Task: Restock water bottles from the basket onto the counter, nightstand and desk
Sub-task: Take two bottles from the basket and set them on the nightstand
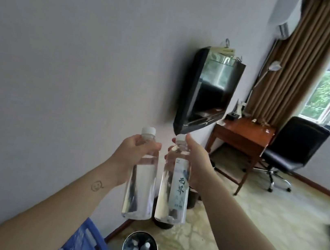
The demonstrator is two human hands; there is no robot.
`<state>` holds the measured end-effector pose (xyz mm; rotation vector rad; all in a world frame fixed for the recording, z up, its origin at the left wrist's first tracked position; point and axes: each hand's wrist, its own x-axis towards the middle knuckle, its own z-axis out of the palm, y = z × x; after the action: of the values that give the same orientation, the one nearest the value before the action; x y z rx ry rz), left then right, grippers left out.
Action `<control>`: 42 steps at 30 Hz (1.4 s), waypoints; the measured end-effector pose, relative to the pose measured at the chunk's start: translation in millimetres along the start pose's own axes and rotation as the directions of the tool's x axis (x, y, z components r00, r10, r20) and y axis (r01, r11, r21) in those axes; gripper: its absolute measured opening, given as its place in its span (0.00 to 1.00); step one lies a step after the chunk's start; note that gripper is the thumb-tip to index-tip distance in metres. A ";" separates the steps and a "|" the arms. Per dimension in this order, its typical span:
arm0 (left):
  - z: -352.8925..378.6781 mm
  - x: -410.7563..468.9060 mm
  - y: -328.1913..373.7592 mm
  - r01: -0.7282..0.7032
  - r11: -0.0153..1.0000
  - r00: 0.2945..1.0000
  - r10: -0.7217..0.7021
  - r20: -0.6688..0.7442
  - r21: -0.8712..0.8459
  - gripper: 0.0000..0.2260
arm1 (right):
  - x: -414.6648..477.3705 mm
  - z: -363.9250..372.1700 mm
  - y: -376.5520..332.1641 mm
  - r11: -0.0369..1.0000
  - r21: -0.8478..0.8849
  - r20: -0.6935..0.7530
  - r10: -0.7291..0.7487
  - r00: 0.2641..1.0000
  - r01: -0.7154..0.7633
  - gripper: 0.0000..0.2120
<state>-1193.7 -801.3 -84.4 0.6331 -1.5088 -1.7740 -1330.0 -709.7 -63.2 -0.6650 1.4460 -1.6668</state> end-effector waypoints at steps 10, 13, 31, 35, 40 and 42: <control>235.7 2.1 -22.0 -0.160 0.983 0.946 0.125 0.299 0.095 0.09 | -68.0 -203.8 -56.3 0.881 -0.385 -0.178 -0.364 0.914 0.276 0.26; 287.7 4.9 -26.9 -0.194 0.975 0.918 0.140 0.372 0.111 0.14 | -83.2 -254.2 -69.2 0.859 -0.395 -0.241 -0.439 0.865 0.326 0.21; 521.6 59.3 -93.4 -0.160 0.986 0.700 0.144 0.700 -0.043 0.13 | -109.3 -476.0 -90.9 0.841 -0.381 -0.509 -0.537 0.672 0.384 0.15; 579.9 91.9 -104.2 -0.147 0.987 0.643 0.146 0.751 -0.066 0.14 | -95.1 -524.5 -106.3 0.829 -0.413 -0.558 -0.558 0.614 0.377 0.13; 652.5 129.0 -116.3 -0.122 0.989 0.562 0.140 0.815 -0.086 0.15 | -81.6 -587.6 -126.6 0.818 -0.488 -0.680 -0.575 0.456 0.304 0.12; 679.7 138.1 -122.9 -0.102 0.991 0.530 0.128 0.838 -0.087 0.16 | -82.2 -610.1 -130.7 0.813 -0.505 -0.702 -0.582 0.411 0.289 0.10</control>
<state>-1816.8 -473.7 -59.4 -0.4748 -2.0605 -2.1030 -1813.9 -307.5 -50.7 -0.4120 2.4351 -2.4024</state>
